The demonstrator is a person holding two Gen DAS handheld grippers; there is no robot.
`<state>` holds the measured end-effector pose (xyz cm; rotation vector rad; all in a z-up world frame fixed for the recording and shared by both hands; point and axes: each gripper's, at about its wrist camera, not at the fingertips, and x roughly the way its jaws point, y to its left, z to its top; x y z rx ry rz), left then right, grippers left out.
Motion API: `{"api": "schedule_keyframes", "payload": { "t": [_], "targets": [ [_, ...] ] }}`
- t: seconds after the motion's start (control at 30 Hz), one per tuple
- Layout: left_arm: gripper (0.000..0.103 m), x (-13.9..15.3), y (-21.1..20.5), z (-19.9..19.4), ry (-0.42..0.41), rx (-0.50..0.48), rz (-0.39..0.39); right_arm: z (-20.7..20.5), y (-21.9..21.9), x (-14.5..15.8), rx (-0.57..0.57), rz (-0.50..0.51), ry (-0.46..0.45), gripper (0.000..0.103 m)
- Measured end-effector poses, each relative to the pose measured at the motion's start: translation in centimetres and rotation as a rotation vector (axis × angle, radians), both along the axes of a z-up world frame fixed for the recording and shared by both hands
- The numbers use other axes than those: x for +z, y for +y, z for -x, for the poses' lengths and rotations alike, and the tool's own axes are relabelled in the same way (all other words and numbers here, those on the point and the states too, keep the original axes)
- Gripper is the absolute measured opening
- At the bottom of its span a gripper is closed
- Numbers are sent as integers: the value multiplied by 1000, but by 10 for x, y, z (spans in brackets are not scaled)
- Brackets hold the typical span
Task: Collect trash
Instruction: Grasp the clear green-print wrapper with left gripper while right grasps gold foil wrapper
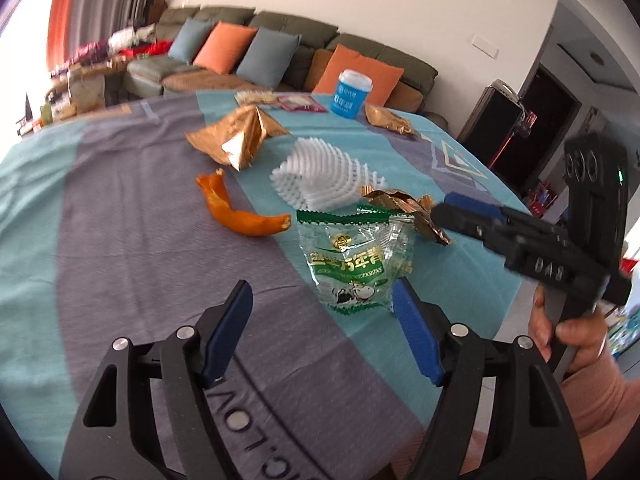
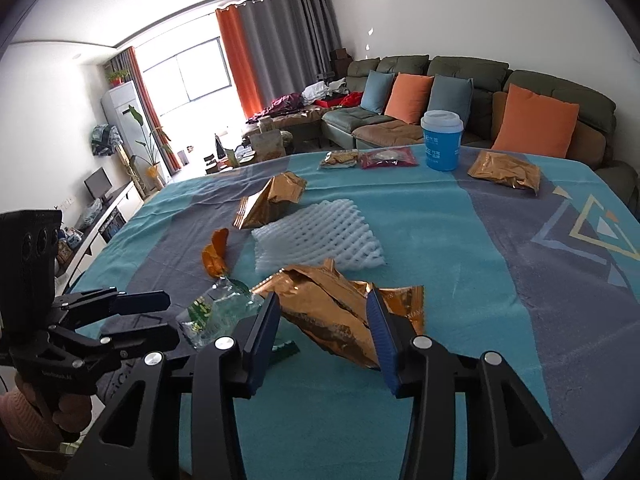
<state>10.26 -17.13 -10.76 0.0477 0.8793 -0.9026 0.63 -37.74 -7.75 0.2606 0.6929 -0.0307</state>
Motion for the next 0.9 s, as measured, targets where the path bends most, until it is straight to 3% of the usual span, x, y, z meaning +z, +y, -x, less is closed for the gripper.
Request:
{"api": "schedule_keyframes", "payload": {
  "t": [0.1, 0.23, 0.33, 0.53, 0.6, 0.67, 0.77, 0.9],
  "targets": [
    [63, -6, -5, -8, 47, -12, 13, 2, 0, -7, 6, 18, 14, 50],
    [52, -13, -16, -11, 74, -32, 0, -1, 9, -10, 20, 68, 31, 50],
    [37, -16, -18, -9, 88, -49, 7, -2, 14, -13, 9, 119, 45, 50],
    [27, -14, -14, -8, 90, -51, 25, -2, 13, -12, 8, 138, 43, 29],
    [20, -13, -13, -8, 90, -53, 30, -1, 12, -10, 4, 138, 37, 14],
    [19, -12, -9, -6, 94, -52, 35, 0, 11, -8, 1, 135, 30, 7],
    [10, -10, -6, -8, 93, -46, 43, 1, 9, -4, -8, 133, 18, 5],
    [10, -6, 2, -8, 88, -26, 60, 3, 10, 4, -15, 139, -8, 2]
  ]
}}
